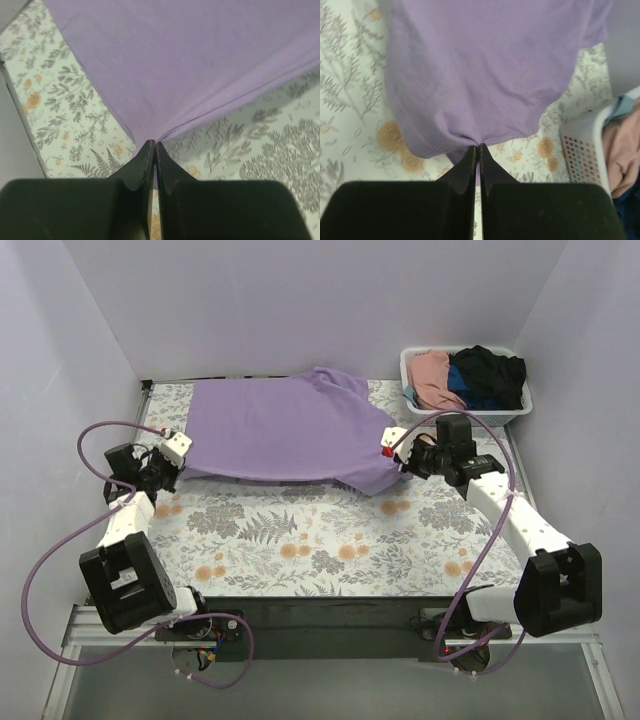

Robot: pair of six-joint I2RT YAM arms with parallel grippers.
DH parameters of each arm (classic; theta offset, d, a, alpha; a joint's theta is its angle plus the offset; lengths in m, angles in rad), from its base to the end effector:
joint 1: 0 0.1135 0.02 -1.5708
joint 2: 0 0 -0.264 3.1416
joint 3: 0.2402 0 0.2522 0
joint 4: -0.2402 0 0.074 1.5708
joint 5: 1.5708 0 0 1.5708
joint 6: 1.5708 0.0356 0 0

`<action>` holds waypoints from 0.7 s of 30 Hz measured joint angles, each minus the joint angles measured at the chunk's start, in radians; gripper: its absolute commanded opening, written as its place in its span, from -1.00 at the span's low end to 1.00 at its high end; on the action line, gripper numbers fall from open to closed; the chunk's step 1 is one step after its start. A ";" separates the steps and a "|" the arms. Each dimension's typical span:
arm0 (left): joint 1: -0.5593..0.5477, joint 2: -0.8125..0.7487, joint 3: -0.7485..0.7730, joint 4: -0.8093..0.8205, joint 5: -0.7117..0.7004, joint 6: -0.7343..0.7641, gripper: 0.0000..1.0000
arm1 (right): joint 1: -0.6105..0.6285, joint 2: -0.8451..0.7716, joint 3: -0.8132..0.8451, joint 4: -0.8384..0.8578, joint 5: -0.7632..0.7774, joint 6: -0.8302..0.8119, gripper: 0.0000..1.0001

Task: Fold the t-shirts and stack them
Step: Flatten the tshirt out

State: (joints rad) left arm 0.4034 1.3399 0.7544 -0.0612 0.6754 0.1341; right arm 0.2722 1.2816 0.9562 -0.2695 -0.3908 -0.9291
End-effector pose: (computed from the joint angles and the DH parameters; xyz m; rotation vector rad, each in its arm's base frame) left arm 0.2645 0.0887 0.2238 0.0803 2.0863 -0.4243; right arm 0.2704 0.0896 0.2852 -1.3715 1.6109 0.0339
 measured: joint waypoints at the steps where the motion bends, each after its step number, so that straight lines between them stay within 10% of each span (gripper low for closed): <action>1: 0.008 0.000 0.004 -0.046 0.008 0.048 -1.00 | 0.007 0.009 0.008 -0.044 0.001 -0.024 -0.97; 10: 0.111 -0.005 0.021 -0.477 0.042 0.517 -1.00 | 0.129 -0.013 -0.036 -0.408 0.021 -0.117 -0.97; 13: 0.125 -0.005 0.021 -0.523 0.034 0.584 -0.91 | 0.224 -0.051 -0.092 -0.474 0.029 -0.086 -0.18; 14: 0.126 -0.005 0.021 -0.526 0.031 0.592 -0.84 | 0.248 -0.053 -0.101 -0.500 0.029 -0.077 0.49; 21: 0.128 0.050 0.082 -0.488 0.015 0.457 -0.71 | 0.193 0.064 0.020 -0.567 0.084 0.014 0.21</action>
State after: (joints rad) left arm 0.5312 1.3903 0.8368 -0.5488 0.6907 0.5915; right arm 0.4652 1.3457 0.9764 -0.8368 -0.3069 -0.9154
